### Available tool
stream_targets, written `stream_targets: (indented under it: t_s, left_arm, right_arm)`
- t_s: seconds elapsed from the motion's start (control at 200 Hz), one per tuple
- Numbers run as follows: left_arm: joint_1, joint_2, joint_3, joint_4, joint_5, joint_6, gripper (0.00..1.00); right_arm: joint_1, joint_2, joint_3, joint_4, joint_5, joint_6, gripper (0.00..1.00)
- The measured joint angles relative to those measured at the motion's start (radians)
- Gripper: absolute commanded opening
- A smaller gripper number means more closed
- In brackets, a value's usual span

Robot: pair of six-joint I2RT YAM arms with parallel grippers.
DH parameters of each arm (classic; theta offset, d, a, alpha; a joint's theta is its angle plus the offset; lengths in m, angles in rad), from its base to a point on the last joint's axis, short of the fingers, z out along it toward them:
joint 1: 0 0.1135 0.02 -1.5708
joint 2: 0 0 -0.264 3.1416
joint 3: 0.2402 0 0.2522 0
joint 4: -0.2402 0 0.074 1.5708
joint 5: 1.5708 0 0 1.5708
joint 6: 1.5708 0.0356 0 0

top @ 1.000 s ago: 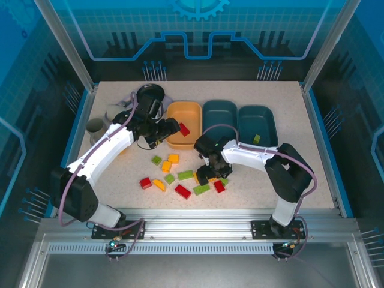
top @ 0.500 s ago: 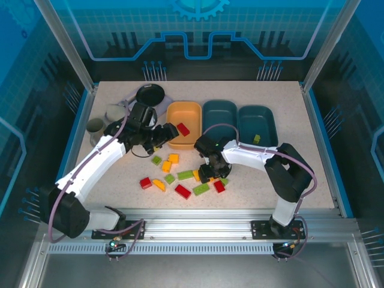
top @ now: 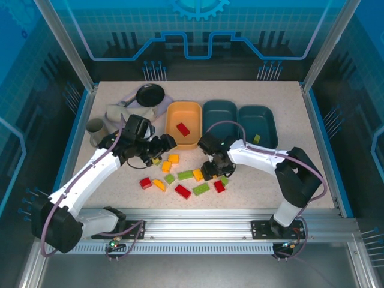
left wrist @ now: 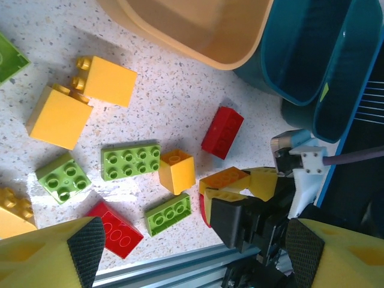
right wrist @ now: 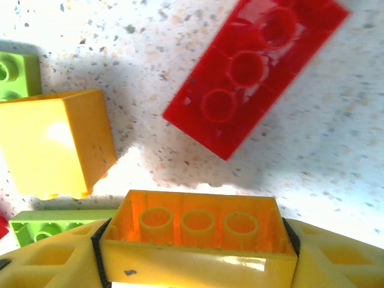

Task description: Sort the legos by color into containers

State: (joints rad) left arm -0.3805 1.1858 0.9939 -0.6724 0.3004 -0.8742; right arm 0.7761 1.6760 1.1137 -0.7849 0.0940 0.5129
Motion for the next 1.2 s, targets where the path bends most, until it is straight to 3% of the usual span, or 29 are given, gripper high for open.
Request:
stream_targets:
  t_s: [0.32, 0.59, 0.825, 1.035, 1.2]
  left_arm:
    - [-0.055, -0.057, -0.049, 0.056, 0.016, -0.037, 0.82]
    - [-0.062, -0.123, -0.060, 0.029, -0.055, -0.074, 0.80]
    - [-0.060, -0.130, -0.060, -0.117, -0.149, -0.098, 0.79]
    - [0.047, -0.061, -0.060, -0.229, -0.172, -0.106, 0.76]
    - [0.120, 0.026, -0.048, -0.331, -0.211, -0.085, 0.82]
  right_arm:
    - [-0.191, -0.037, 0.220, -0.105, 0.032, 0.008, 0.59]
    - [-0.302, 0.341, 0.579, -0.140, 0.065, 0.046, 0.60]
    - [-0.324, 0.557, 0.772, -0.226, 0.063, 0.055, 0.83]
    - [-0.292, 0.506, 0.831, -0.246, 0.074, 0.000, 0.87]
    - [-0.185, 0.248, 0.649, -0.161, 0.080, -0.054, 0.89]
